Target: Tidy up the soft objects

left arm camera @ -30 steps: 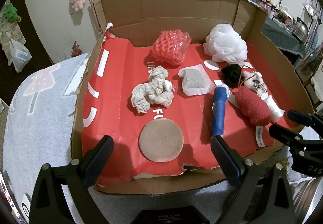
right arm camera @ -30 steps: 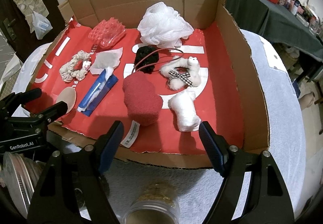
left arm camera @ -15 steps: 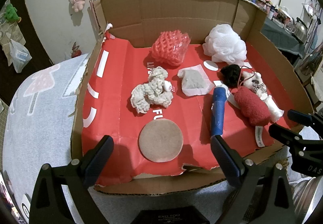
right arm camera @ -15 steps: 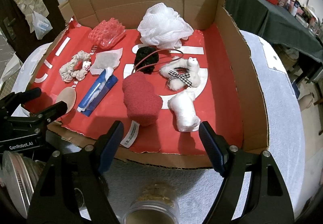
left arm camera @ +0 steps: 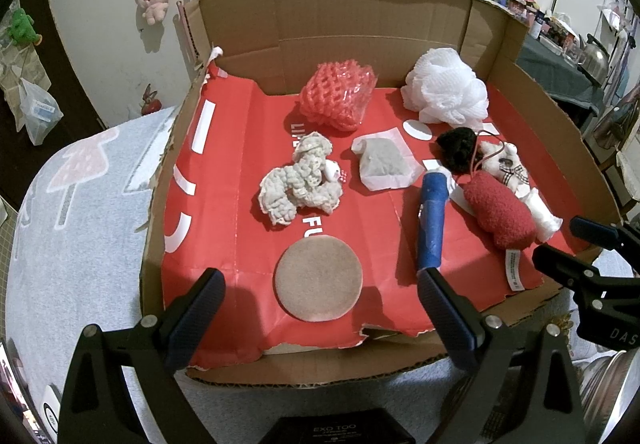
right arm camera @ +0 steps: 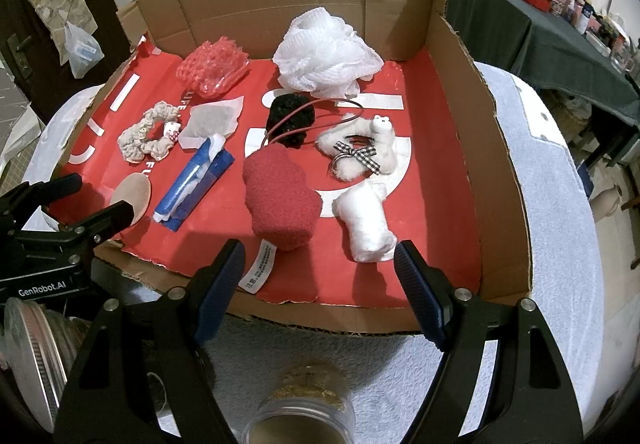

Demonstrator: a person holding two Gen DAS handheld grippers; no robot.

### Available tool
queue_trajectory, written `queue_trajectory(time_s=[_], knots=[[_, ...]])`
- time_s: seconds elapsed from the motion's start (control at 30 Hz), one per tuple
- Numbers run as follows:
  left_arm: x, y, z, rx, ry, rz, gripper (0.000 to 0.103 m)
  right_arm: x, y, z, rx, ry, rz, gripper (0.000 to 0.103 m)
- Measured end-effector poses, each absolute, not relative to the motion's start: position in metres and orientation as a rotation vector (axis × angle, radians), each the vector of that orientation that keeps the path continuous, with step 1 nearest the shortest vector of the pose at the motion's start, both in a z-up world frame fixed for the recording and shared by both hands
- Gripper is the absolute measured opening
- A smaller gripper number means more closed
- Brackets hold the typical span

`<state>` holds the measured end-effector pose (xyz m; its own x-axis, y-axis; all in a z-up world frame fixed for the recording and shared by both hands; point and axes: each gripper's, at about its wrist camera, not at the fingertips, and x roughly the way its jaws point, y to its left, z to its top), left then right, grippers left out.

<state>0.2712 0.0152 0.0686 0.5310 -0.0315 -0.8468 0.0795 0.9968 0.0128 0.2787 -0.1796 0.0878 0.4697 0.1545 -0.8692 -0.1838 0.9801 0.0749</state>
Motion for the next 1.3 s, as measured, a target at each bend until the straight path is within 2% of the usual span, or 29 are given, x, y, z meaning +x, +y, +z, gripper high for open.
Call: queue_trajectory(time_s=[0.67, 0.8, 1.1, 1.17, 1.2, 1.3], knots=[[0.271, 0.016, 0.070, 0.035, 1.011, -0.094, 0.099, 0.280, -0.181, 0.090, -0.023, 1.061, 0.227, 0.076], [0.267, 0.022, 0.075, 0.004, 1.007, -0.089, 0.099, 0.274, -0.186, 0.109, -0.056, 0.981, 0.193, 0.076], [0.215, 0.040, 0.120, 0.008, 0.833, -0.031, 0.099, 0.219, -0.195, 0.166, -0.054, 0.813, 0.199, 0.076], [0.189, 0.042, 0.131, 0.011, 0.766, -0.017, 0.103, 0.198, -0.196, 0.173, -0.047, 0.781, 0.217, 0.076], [0.179, 0.042, 0.134, 0.012, 0.741, -0.021, 0.103, 0.189, -0.195, 0.173, -0.045, 0.770, 0.224, 0.077], [0.145, 0.041, 0.138, 0.005, 0.672, -0.041, 0.103, 0.155, -0.192, 0.172, -0.050, 0.717, 0.234, 0.092]])
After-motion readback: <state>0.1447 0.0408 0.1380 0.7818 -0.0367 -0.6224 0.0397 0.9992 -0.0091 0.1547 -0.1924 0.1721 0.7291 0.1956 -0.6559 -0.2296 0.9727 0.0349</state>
